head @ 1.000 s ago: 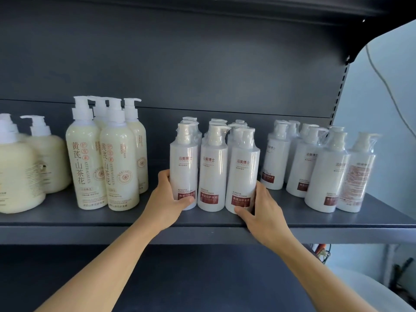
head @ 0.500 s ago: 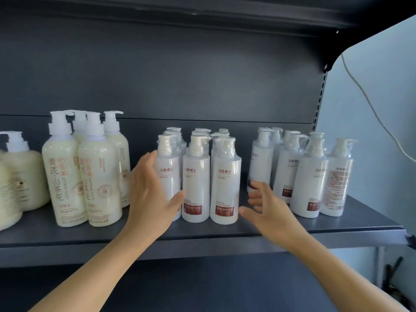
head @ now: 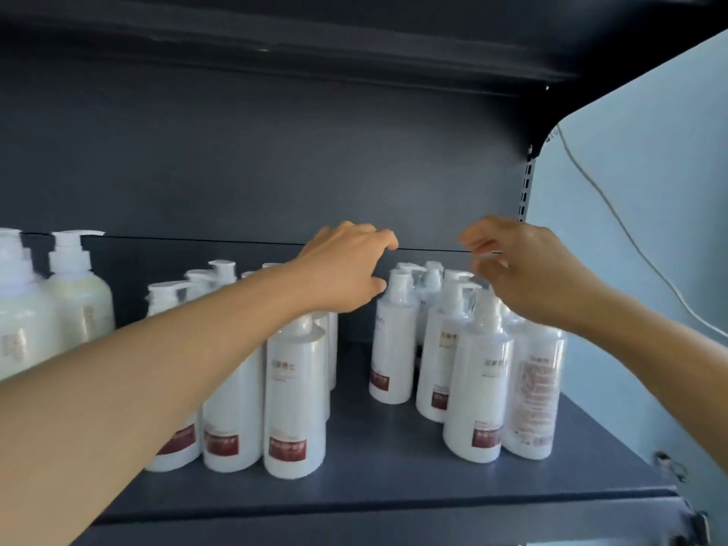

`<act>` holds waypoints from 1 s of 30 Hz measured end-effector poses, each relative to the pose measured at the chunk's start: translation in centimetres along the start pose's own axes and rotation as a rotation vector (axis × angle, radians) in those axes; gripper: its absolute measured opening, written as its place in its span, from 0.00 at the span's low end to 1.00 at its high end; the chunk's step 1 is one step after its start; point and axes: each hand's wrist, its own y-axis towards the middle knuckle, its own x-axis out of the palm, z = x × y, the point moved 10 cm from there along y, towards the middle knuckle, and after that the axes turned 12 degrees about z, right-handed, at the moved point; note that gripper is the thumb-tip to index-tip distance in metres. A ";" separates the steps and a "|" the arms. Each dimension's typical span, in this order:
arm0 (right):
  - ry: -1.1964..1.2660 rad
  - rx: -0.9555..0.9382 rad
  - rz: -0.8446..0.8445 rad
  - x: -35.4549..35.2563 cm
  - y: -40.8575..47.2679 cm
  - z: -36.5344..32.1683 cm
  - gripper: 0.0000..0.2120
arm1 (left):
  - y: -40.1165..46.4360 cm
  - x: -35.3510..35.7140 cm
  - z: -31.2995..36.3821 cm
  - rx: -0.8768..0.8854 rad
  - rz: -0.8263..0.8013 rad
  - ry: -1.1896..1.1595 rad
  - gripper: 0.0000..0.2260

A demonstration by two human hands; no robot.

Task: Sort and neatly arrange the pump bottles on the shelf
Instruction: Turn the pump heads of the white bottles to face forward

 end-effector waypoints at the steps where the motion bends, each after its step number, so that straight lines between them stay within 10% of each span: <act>1: -0.032 -0.017 -0.065 0.5 0.7 0.6 0.14 | 1.2 1.2 0.0 -0.041 -0.063 -0.019 0.22; 6: -0.121 -0.058 -0.346 3.9 2.8 2.9 0.10 | 5.7 6.2 0.5 -0.137 -0.220 -0.007 0.07; 14: -0.178 -0.097 -0.626 8.6 3.4 3.5 0.10 | 6.7 9.0 -0.3 -0.278 -0.439 0.060 0.11; 30: -0.031 -0.063 -0.627 10.9 3.9 -0.3 0.04 | 6.5 8.2 -5.3 -0.212 -0.433 0.161 0.17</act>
